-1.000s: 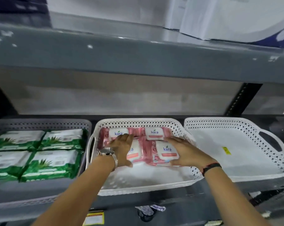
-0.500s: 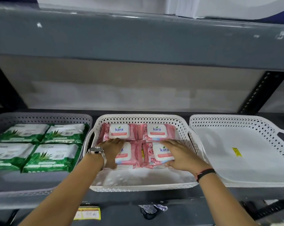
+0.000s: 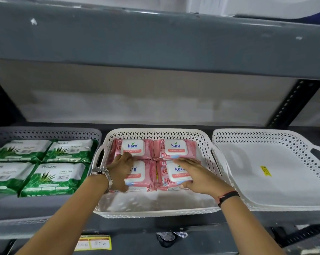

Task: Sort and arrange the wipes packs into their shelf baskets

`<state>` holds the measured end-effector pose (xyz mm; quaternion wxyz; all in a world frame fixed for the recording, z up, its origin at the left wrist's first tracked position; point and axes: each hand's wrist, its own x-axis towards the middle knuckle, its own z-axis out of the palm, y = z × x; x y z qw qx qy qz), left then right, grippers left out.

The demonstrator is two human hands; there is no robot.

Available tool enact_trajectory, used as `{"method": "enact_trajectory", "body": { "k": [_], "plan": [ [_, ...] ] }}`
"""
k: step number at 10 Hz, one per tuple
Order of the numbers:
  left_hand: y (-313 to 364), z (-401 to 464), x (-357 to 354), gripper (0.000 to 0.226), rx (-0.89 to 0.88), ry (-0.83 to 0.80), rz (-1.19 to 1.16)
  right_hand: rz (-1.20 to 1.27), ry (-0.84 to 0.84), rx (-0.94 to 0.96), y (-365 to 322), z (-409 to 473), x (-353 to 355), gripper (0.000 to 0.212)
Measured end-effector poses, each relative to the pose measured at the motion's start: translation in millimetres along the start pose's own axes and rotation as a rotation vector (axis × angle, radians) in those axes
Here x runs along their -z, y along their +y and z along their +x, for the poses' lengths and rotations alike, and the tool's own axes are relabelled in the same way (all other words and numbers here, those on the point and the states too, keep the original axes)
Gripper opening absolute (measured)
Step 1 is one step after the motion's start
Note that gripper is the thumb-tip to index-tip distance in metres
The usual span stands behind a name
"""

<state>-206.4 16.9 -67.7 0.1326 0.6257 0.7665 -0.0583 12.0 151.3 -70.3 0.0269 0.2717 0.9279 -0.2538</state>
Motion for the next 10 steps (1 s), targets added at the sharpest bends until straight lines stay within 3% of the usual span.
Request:
{"method": "enact_trajectory", "body": {
  "k": [2, 3, 4, 5, 6, 9, 10],
  "plan": [
    [5.3, -1.1, 2.0, 0.090, 0.033, -0.021, 0.052, 0.030, -0.039, 0.007, 4.1, 3.2, -0.4, 0.079],
    [4.7, 0.4, 9.1, 0.090, 0.046, -0.022, -0.042, 0.109, 0.000, 0.018, 3.1, 7.0, 8.3, 0.068],
    [7.2, 11.9, 18.9, 0.070, 0.069, 0.157, -0.161, 0.018, 0.204, -0.027, -4.0, 26.8, 15.1, 0.051],
    [17.4, 27.4, 10.0, 0.057, 0.174, 0.331, -0.168, -0.153, 0.198, -0.116, -15.6, 51.1, 5.8, 0.052],
    [21.2, 39.7, -15.6, 0.055, 0.266, 0.247, -0.140, -0.169, 0.117, -0.159, -18.9, 62.8, -12.2, 0.054],
    [16.8, 45.2, -26.5, 0.055, 0.288, 0.247, -0.166, -0.152, 0.124, -0.177, -17.3, 67.9, -18.9, 0.054],
    [15.5, 39.8, -17.4, 0.056, 0.275, 0.317, -0.150, -0.089, 0.166, -0.142, -18.7, 64.7, -14.0, 0.055]
  ]
}}
